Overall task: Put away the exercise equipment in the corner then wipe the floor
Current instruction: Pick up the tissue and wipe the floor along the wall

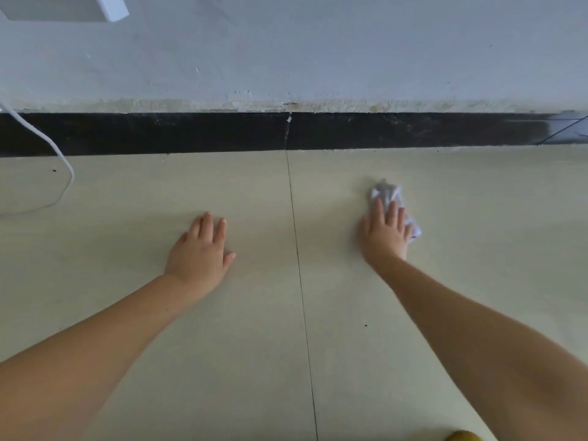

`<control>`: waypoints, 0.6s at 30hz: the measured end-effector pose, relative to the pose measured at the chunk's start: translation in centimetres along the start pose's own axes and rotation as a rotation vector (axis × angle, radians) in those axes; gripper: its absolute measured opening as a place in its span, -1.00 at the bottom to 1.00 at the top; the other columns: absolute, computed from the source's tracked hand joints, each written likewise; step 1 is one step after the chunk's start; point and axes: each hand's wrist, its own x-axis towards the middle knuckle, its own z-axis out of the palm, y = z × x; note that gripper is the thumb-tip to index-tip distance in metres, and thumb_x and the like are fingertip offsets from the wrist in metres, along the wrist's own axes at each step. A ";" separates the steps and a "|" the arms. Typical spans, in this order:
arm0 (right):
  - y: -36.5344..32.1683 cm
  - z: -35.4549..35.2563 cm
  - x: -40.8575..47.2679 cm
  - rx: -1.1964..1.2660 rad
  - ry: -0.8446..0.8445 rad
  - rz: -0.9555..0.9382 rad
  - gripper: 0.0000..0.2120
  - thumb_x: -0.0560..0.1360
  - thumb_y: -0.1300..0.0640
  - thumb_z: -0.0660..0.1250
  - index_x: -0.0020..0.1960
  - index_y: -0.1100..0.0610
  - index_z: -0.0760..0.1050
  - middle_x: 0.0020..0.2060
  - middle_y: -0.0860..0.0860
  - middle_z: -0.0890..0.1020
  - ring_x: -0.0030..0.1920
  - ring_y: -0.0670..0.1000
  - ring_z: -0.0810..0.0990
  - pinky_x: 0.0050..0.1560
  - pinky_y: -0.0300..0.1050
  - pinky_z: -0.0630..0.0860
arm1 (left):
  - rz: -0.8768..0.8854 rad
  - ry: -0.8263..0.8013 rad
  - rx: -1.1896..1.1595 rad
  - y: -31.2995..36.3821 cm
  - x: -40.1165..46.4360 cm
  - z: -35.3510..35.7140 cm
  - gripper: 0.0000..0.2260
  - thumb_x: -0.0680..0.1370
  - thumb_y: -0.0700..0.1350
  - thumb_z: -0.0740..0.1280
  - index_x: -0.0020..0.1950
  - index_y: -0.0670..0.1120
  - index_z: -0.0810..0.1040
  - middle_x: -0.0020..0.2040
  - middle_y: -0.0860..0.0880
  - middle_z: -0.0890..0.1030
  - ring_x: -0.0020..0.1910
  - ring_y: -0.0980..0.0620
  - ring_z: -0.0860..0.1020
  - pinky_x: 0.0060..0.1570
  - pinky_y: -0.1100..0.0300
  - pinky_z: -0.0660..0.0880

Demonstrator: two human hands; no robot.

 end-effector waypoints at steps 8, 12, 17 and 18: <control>-5.2 7.5 -15.2 -0.226 -0.209 -1.120 -0.53 0.55 -0.07 0.03 0.44 -0.05 0.31 0.45 0.01 0.34 0.46 0.08 0.29 0.47 0.13 0.17 | -0.018 -0.111 -0.080 -0.8 -0.5 -1.5 -0.39 0.53 -0.31 0.10 0.56 -0.06 0.02 0.56 -0.11 -0.01 0.53 -0.08 0.01 0.38 0.02 0.24; 4.1 4.0 -7.6 -0.253 -0.006 -0.974 -0.51 0.59 0.00 0.01 0.51 0.02 0.15 0.48 0.08 0.28 0.47 0.10 0.22 0.41 0.18 0.23 | -0.042 -0.114 -0.088 -0.2 -0.5 -1.5 -0.40 0.53 -0.31 0.09 0.55 -0.08 0.01 0.56 -0.12 -0.03 0.53 -0.09 -0.01 0.38 0.00 0.23; 11.3 -1.4 -4.1 0.084 0.085 0.200 -0.50 0.64 0.03 -0.02 0.56 0.02 -0.01 0.55 0.11 0.00 0.54 0.13 -0.05 0.50 0.15 -0.10 | -0.108 -0.064 -0.123 0.9 0.0 -0.4 -0.42 0.53 -0.23 0.16 0.53 -0.17 0.05 0.53 -0.21 0.03 0.52 -0.15 0.01 0.45 0.00 0.14; 10.4 -0.8 -5.2 0.076 0.093 0.251 -0.49 0.64 0.03 0.00 0.56 0.03 -0.01 0.55 0.11 -0.01 0.54 0.13 -0.06 0.50 0.15 -0.12 | -0.123 -0.054 -0.131 1.1 0.0 -0.1 -0.42 0.53 -0.23 0.16 0.53 -0.18 0.06 0.53 -0.22 0.04 0.52 -0.17 0.01 0.46 -0.02 0.14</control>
